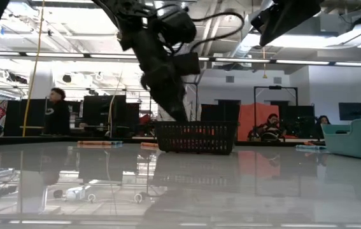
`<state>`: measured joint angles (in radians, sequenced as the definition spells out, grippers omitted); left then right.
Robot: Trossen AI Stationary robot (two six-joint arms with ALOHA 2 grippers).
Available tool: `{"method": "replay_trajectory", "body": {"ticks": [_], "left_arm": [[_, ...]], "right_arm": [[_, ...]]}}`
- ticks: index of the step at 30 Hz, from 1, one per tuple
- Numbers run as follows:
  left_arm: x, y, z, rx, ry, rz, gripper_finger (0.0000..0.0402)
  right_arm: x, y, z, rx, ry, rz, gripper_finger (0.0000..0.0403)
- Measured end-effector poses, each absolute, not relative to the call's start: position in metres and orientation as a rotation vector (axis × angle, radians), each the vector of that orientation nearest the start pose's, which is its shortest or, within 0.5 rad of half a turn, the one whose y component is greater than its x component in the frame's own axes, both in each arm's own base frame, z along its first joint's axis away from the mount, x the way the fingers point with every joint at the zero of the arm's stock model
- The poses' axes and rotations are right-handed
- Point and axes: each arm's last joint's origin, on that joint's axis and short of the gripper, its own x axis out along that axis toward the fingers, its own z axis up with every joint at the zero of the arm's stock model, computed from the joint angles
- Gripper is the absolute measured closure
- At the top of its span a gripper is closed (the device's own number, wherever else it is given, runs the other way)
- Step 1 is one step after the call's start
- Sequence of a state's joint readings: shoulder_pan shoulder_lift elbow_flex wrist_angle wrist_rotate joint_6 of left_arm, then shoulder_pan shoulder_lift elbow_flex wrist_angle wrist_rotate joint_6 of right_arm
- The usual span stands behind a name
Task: Sort crayons
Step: Put the orange crayon into the orange bin
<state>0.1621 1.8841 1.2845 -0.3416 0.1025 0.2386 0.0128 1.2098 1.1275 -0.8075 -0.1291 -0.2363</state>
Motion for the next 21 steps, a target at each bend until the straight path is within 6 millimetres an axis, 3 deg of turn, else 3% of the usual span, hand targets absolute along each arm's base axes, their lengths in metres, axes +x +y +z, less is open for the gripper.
{"method": "replay_trajectory", "body": {"ticks": [4, 13, 21], "left_arm": [[0.406, 0.059, 0.191, 0.12, 0.95, -0.065, 0.0274], [0.432, 0.056, 0.169, 0.158, 1.114, -0.086, 0.0274], [0.442, 0.058, 0.162, 0.147, 1.136, -0.04, 0.0274]], "right_arm": [[0.237, 0.007, 0.316, -0.17, 0.86, 0.236, 0.0242], [0.237, 0.007, 0.316, -0.17, 0.86, 0.236, 0.0242], [0.237, 0.007, 0.316, -0.175, 0.86, 0.24, 0.0242]]}}
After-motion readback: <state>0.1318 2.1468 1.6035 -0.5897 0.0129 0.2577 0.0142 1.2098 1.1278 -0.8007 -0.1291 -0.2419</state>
